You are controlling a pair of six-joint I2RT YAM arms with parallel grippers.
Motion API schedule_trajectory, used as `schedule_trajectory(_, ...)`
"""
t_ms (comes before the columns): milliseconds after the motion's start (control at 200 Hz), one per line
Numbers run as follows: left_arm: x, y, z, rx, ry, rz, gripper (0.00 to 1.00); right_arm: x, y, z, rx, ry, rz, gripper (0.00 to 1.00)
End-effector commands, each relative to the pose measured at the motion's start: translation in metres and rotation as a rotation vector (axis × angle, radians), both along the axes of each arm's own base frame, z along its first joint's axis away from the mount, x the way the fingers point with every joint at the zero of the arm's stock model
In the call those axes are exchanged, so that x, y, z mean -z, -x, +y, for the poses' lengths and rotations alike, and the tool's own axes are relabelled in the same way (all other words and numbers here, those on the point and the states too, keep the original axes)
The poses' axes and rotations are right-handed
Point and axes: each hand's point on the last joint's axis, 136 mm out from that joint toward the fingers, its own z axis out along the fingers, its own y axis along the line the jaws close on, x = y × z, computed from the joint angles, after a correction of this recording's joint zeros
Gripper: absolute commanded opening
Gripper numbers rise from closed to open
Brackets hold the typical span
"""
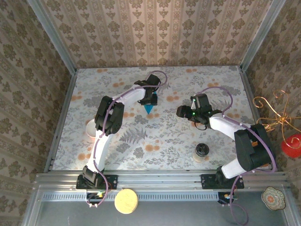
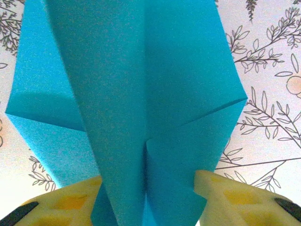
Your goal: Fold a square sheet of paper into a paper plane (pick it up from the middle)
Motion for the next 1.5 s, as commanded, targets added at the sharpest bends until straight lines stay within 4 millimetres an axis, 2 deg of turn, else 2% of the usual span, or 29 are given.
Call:
schedule_trajectory(0, 0.035, 0.019, 0.009, -0.022, -0.043, 0.113, 0.49, 0.002, 0.007, -0.004, 0.002, 0.003, 0.02, 0.74)
schedule_trajectory(190, 0.033, 0.017, 0.009, -0.032, -0.04, 0.108, 0.49, 0.004, 0.007, -0.006, 0.007, 0.004, 0.022, 0.74)
schedule_trajectory(285, 0.019, 0.012, 0.004, -0.023, -0.016, 0.082, 0.48, 0.003, 0.007, -0.007, 0.01, 0.005, 0.022, 0.74)
schedule_trajectory(365, -0.005, 0.006, 0.0, -0.009, 0.012, 0.04, 0.49, 0.0, 0.006, -0.007, 0.012, 0.004, 0.016, 0.74)
schedule_trajectory(575, -0.088, -0.002, -0.006, 0.017, 0.099, -0.107, 0.5, -0.017, 0.004, -0.01, 0.021, 0.015, -0.013, 0.74)
schedule_trajectory(760, -0.146, 0.009, 0.006, 0.012, 0.203, -0.21, 0.51, -0.034, 0.002, -0.019, 0.034, 0.053, -0.042, 0.76)
schedule_trajectory(775, -0.151, 0.01, 0.008, 0.009, 0.213, -0.221, 0.51, -0.044, 0.002, -0.021, 0.038, 0.052, -0.068, 0.76)
schedule_trajectory(805, -0.16, 0.012, 0.013, 0.003, 0.231, -0.242, 0.51, -0.05, 0.002, -0.023, 0.044, 0.059, -0.082, 0.76)
schedule_trajectory(930, -0.19, 0.023, 0.048, -0.05, 0.267, -0.346, 0.55, -0.073, 0.001, -0.037, 0.077, 0.117, -0.141, 0.79)
schedule_trajectory(985, -0.194, 0.027, 0.071, -0.084, 0.252, -0.394, 0.6, -0.081, 0.0, -0.045, 0.095, 0.157, -0.174, 0.81)
schedule_trajectory(1030, -0.197, 0.031, 0.093, -0.123, 0.234, -0.437, 0.69, -0.086, -0.002, -0.053, 0.114, 0.199, -0.199, 0.83)
schedule_trajectory(1100, -0.192, 0.039, 0.123, -0.166, 0.204, -0.482, 0.81, -0.09, -0.005, -0.068, 0.157, 0.269, -0.229, 0.89)
schedule_trajectory(1115, -0.188, 0.038, 0.14, -0.199, 0.189, -0.49, 0.84, -0.091, -0.006, -0.071, 0.167, 0.283, -0.235, 0.91)
schedule_trajectory(1150, -0.182, 0.042, 0.16, -0.238, 0.169, -0.505, 0.89, -0.092, -0.007, -0.078, 0.186, 0.313, -0.245, 0.94)
schedule_trajectory(1245, -0.17, 0.055, 0.208, -0.322, 0.105, -0.56, 0.99, -0.089, -0.012, -0.093, 0.228, 0.385, -0.264, 0.99)
schedule_trajectory(1360, -0.158, 0.071, 0.257, -0.403, 0.009, -0.619, 1.0, -0.082, -0.016, -0.108, 0.278, 0.448, -0.262, 1.0)
schedule_trajectory(1496, -0.143, 0.09, 0.301, -0.482, -0.072, -0.634, 1.0, -0.073, -0.017, -0.127, 0.32, 0.561, -0.283, 1.0)
